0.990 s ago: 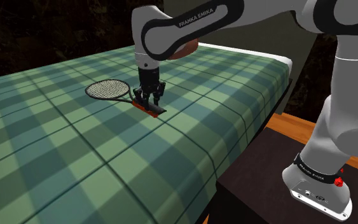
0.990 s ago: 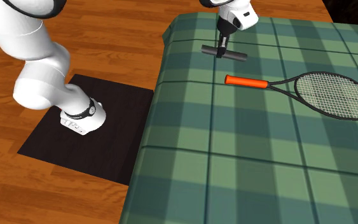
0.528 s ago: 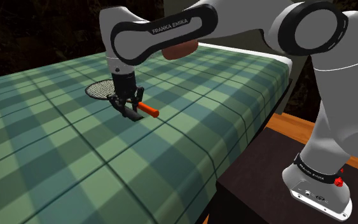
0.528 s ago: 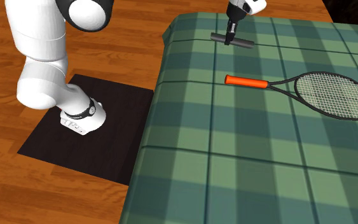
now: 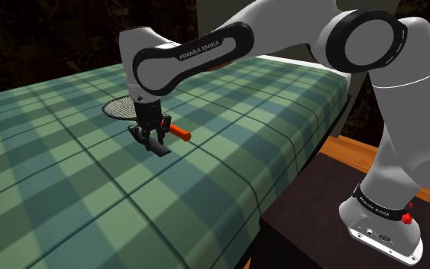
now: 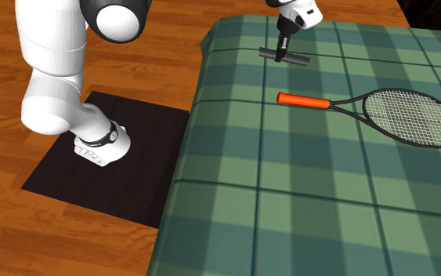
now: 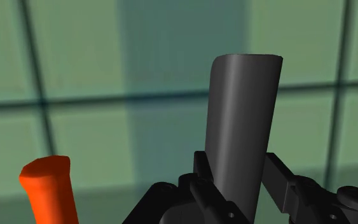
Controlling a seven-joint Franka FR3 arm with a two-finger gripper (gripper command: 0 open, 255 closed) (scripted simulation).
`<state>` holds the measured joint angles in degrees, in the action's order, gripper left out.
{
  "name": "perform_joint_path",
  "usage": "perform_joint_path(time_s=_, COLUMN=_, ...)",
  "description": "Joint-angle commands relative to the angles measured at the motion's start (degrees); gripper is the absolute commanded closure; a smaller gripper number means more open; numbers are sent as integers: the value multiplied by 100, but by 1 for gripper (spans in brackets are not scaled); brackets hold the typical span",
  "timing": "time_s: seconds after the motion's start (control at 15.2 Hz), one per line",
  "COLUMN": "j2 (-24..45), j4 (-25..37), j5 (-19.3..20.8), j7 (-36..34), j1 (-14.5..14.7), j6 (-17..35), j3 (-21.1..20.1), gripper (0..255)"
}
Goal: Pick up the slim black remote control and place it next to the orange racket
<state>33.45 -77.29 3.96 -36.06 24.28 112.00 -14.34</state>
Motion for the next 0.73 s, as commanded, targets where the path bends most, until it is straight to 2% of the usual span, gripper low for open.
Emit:
perform_joint_path(time_s=0.0, j2=56, j4=-71, j5=12, j7=-1, j1=3, j6=130, j3=8, gripper=255)
perform_joint_path(time_s=0.66, j2=306, j4=-453, j5=65, j7=-4, j1=7, j6=756, j3=46, gripper=255)
